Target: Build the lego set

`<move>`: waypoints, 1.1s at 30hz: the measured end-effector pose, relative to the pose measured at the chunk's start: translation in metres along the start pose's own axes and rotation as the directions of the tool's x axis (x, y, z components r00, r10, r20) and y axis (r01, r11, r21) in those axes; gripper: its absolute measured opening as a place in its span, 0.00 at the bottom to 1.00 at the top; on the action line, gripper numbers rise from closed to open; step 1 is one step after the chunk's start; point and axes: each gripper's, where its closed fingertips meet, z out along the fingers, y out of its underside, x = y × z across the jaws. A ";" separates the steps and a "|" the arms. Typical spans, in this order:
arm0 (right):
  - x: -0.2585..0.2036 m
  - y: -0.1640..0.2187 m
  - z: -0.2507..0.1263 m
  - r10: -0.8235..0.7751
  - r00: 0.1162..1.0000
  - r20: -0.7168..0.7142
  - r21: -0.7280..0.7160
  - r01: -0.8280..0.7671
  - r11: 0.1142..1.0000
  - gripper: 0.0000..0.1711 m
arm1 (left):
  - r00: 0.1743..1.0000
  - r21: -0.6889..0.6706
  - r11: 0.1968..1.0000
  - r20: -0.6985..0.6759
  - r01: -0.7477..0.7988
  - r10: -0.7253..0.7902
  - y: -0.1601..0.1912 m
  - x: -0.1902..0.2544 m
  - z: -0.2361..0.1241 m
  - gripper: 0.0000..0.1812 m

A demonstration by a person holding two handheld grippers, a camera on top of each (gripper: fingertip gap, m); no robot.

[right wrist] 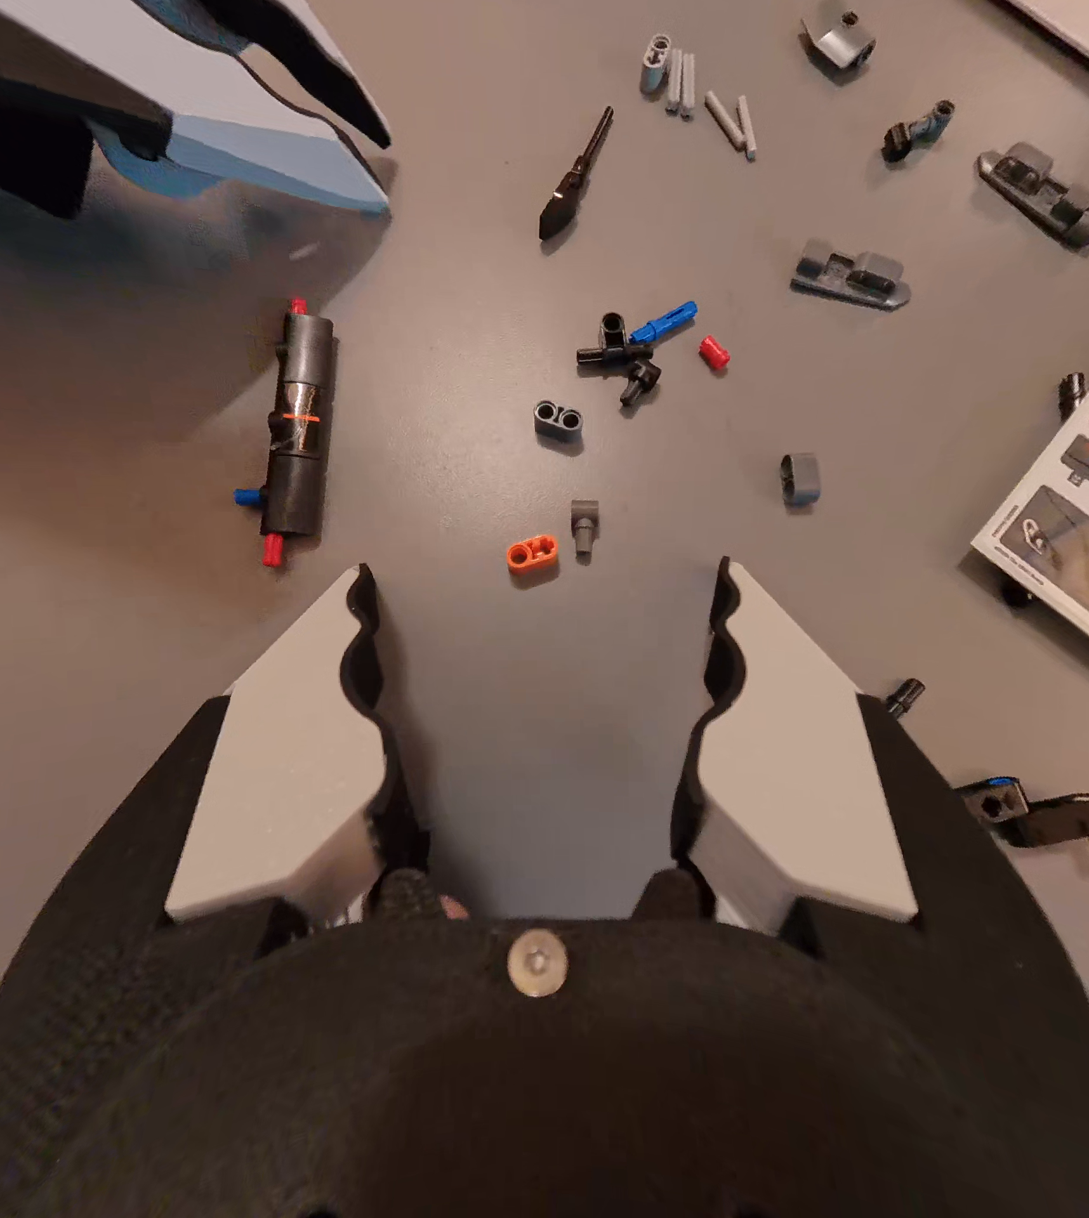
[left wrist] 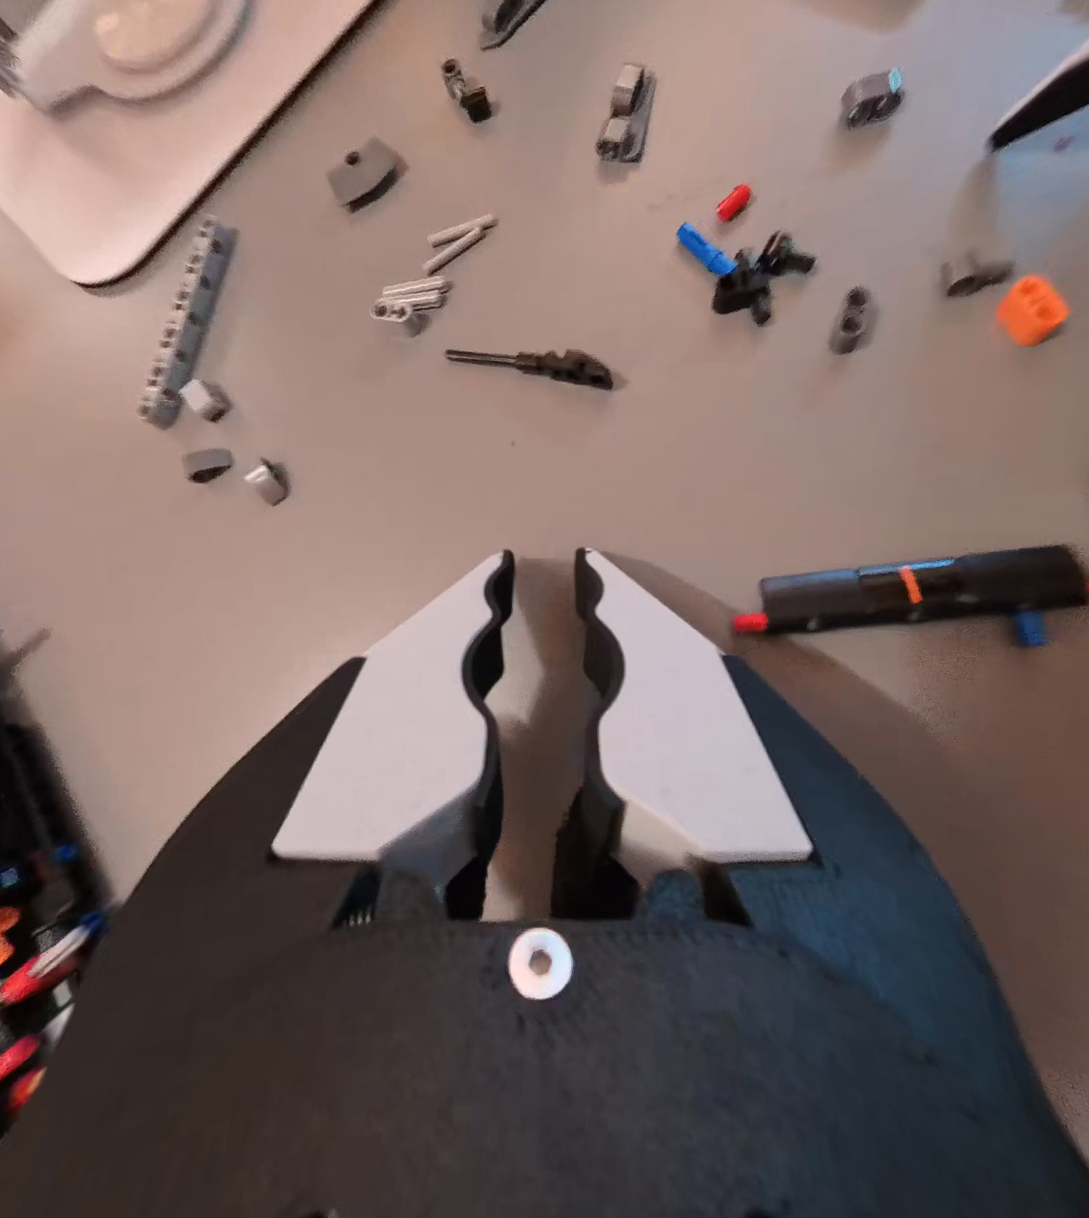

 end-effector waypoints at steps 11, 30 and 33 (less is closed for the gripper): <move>0.010 -0.005 0.002 -0.042 0.998 -0.043 0.040 0.044 0.998 0.69 | 0.997 0.009 0.997 -0.027 0.076 -0.076 -0.010 0.001 0.006 0.04; 0.011 -0.002 0.006 -0.004 0.999 0.038 0.011 0.004 1.000 0.70 | 0.988 -0.047 0.990 0.087 0.132 -0.128 -0.016 -0.010 -0.010 0.09; 0.011 -0.002 0.006 -0.004 0.999 0.038 0.011 0.004 1.000 0.70 | 0.986 -0.039 0.990 0.112 0.132 -0.127 -0.018 -0.008 -0.010 0.11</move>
